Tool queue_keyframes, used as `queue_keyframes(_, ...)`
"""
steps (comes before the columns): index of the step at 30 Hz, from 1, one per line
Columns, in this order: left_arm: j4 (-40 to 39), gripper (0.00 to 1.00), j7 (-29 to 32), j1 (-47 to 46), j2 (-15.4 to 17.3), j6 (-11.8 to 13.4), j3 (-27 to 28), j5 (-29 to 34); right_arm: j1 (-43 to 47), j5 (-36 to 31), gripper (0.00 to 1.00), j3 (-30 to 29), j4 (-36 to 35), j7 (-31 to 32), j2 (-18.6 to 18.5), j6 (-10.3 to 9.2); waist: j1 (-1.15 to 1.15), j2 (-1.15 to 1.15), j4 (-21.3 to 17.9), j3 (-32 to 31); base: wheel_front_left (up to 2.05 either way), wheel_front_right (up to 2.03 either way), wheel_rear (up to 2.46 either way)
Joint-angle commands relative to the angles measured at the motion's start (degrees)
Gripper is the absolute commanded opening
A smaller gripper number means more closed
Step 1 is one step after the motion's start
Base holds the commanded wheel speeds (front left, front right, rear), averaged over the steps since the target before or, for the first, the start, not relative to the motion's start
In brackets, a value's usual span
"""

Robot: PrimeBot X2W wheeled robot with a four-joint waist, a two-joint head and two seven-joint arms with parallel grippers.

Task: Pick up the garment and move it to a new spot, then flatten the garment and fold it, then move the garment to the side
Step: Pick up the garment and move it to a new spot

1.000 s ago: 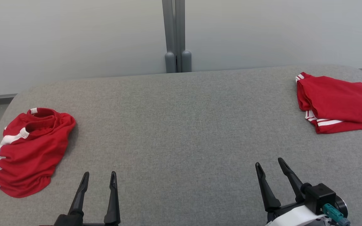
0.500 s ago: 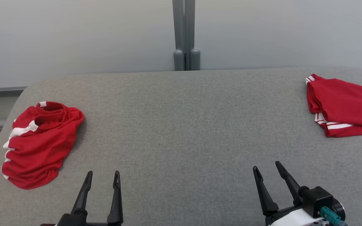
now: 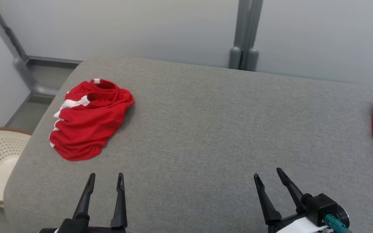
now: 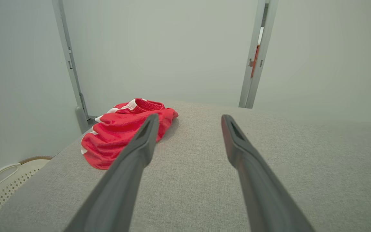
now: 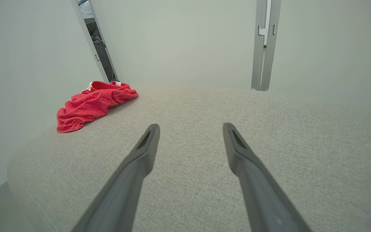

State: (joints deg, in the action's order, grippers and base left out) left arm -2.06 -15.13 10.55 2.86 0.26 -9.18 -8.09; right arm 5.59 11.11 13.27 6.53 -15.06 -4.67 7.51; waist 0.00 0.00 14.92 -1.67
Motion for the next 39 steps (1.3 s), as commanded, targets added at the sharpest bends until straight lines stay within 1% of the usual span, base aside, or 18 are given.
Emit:
queue_keyframes(1,-0.22,1.00,0.01,-0.51,0.07,0.20,0.15,-0.66,0.14,0.49,1.00,0.01,0.04,-0.15,-0.02,-0.05,0.00,0.00,5.45,0.80,0.00,0.00,0.00)
queue_keyframes(4,-0.44,1.00,0.01,-0.24,0.07,0.27,0.28,-0.79,0.26,0.39,1.00,0.54,0.26,-0.15,0.01,-0.05,0.00,0.00,7.91,0.98,0.00,0.00,0.00)
queue_keyframes(11,-0.88,1.00,0.01,-0.49,0.07,0.75,0.01,-1.17,-0.24,0.11,1.00,0.23,0.18,-0.15,-0.55,-0.05,0.00,0.00,11.90,2.48,0.00,0.00,0.00)
queue_keyframes(15,-1.37,1.00,0.01,-1.85,0.06,0.94,-0.40,-1.53,-1.24,-0.21,1.00,0.18,0.10,-0.15,-1.20,-0.05,0.00,0.00,13.20,4.59,0.00,0.00,0.00)
queue_keyframes(18,-2.10,1.00,0.01,-4.31,0.07,0.93,0.38,-1.40,-2.44,-0.52,1.00,0.51,-0.08,-0.15,-2.23,-0.05,0.00,0.00,13.21,7.01,0.00,0.00,0.00)
queue_keyframes(20,-1.66,1.00,0.01,-7.17,0.05,-0.05,1.15,-0.15,-3.71,-0.83,1.00,0.41,-0.43,-0.15,-3.29,-0.05,0.00,0.00,12.93,9.61,0.00,0.00,0.00)
queue_keyframes(24,0.89,1.00,0.01,-16.97,0.69,-2.55,4.01,2.04,-6.06,-1.78,1.00,0.76,-0.85,-0.15,-6.25,-0.05,0.00,0.00,11.77,15.88,0.00,0.00,0.00)
queue_keyframes(28,6.97,1.00,0.02,-28.73,2.77,-4.76,6.46,2.43,-8.83,-2.47,1.00,0.36,-1.50,-0.15,-9.60,-0.05,0.00,0.00,9.88,22.74,0.00,0.00,0.00)
queue_keyframes(30,12.96,1.00,0.26,-34.46,4.15,-5.84,6.48,1.51,-9.99,-2.75,1.00,0.02,-1.98,-0.15,-11.02,-0.05,0.00,0.00,8.86,25.86,0.00,0.00,0.00)
queue_keyframes(32,19.27,1.00,2.21,-42.17,6.46,-6.67,6.08,0.86,-11.02,-2.99,1.00,-0.36,-2.54,-0.15,-12.28,-0.05,0.00,0.00,7.95,28.45,0.00,0.00,0.00)
queue_keyframes(33,22.66,1.00,4.08,-46.37,7.71,-6.93,6.10,-0.04,-11.70,-3.20,1.00,-0.36,-2.91,-0.16,-12.88,-0.05,0.00,0.00,7.35,29.93,0.00,0.00,0.00)
queue_keyframes(35,28.69,1.00,7.66,-52.74,9.16,-7.33,5.69,-1.75,-12.70,-3.45,1.00,-0.82,-3.46,-0.15,-14.01,-0.05,0.00,0.00,6.37,32.35,0.00,0.00,0.00)
queue_keyframes(36,31.19,1.00,8.99,-55.63,9.52,-7.51,5.40,-2.40,-13.12,-3.53,1.00,-1.24,-3.73,-0.15,-14.51,-0.06,0.00,0.00,6.11,33.22,0.00,0.00,0.00)
queue_keyframes(38,36.82,1.00,12.92,-61.61,9.96,-7.71,5.41,-6.25,-13.90,-3.88,1.00,-1.82,-4.37,-0.15,-15.31,-0.05,0.00,0.00,5.23,35.33,0.00,0.00,0.00)
queue_keyframes(39,39.55,1.00,15.42,-64.49,10.21,-7.70,4.03,-8.35,-14.35,-4.01,1.00,-2.09,-4.59,-0.15,-15.70,-0.05,0.00,0.00,4.75,36.29,0.00,0.00,0.00)
